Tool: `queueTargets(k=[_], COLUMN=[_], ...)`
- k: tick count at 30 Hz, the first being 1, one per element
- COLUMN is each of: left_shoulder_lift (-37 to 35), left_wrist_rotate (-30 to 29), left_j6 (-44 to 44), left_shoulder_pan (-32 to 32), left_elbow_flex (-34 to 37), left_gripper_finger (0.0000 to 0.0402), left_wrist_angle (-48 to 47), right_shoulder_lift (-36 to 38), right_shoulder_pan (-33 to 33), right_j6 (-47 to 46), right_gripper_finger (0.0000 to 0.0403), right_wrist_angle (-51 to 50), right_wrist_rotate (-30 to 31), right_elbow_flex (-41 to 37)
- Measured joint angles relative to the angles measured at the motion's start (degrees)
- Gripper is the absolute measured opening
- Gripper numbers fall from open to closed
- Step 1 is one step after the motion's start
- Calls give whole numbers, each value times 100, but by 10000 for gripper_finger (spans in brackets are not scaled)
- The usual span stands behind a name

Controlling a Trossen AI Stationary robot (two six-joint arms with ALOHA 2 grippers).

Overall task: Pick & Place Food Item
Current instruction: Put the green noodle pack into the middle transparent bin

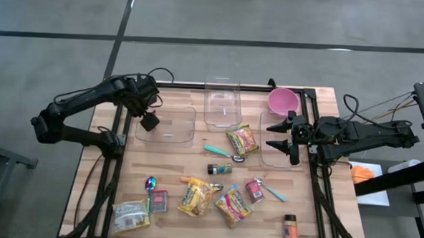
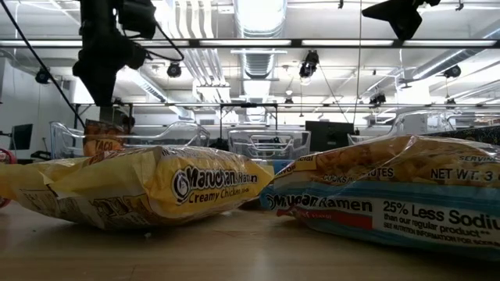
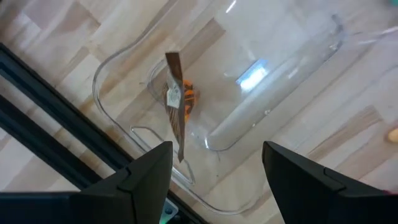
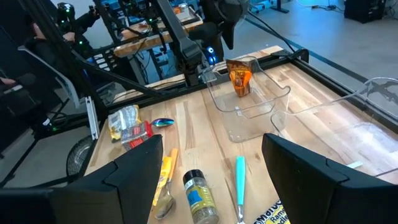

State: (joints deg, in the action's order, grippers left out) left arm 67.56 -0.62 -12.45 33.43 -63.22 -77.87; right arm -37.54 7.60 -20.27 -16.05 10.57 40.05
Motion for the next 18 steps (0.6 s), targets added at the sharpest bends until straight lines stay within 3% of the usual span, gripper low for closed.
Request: queueTargets(k=[18], left_shoulder_lift=[-2], left_wrist_rotate=[541], left_j6=[18], left_shoulder_pan=[-30], left_elbow_flex=[-371], left_gripper_finger=[258], left_wrist_angle=[-309], right_shoulder_lift=[0], right_shoulder_pan=[0], right_j6=[38], right_gripper_finger=[271], right_wrist_angle=[13], right_wrist_rotate=[-2], right_elbow_flex=[0])
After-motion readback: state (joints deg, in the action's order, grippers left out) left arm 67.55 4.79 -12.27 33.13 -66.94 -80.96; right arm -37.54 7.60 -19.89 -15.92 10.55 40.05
